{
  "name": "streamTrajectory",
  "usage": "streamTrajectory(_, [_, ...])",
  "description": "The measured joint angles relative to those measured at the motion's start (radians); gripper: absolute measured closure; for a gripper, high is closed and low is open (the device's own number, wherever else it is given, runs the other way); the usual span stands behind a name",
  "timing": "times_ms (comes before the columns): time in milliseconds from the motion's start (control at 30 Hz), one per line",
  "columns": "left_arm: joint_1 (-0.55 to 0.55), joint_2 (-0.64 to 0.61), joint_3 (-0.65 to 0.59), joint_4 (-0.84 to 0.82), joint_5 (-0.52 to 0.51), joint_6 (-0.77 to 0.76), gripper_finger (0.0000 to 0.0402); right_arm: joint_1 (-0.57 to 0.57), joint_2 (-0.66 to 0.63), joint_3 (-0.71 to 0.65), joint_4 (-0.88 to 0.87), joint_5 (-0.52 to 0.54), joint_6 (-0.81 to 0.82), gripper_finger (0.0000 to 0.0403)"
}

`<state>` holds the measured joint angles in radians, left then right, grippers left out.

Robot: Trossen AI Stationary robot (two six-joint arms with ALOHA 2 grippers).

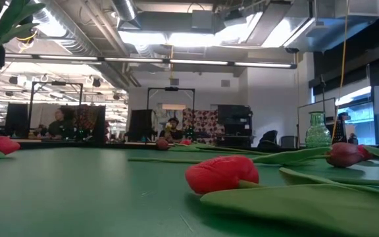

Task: Sort flowers into vase by color
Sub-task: Put the black tulip into the blue vase

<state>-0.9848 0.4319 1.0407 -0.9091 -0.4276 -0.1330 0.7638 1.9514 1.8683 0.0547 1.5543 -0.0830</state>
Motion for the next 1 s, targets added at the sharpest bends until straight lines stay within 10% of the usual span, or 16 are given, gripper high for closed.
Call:
streamTrajectory(633, [0.0,-0.088,-0.042,-0.142,-0.105,-0.063,0.0392,-0.02,0.0,0.0,0.0,0.007,0.003,0.0158])
streamTrajectory(1000, [0.0,-0.088,-0.042,-0.258,-0.042,-0.347,0.0391,-0.021,0.0,0.0,0.0,0.006,0.004,0.0158])
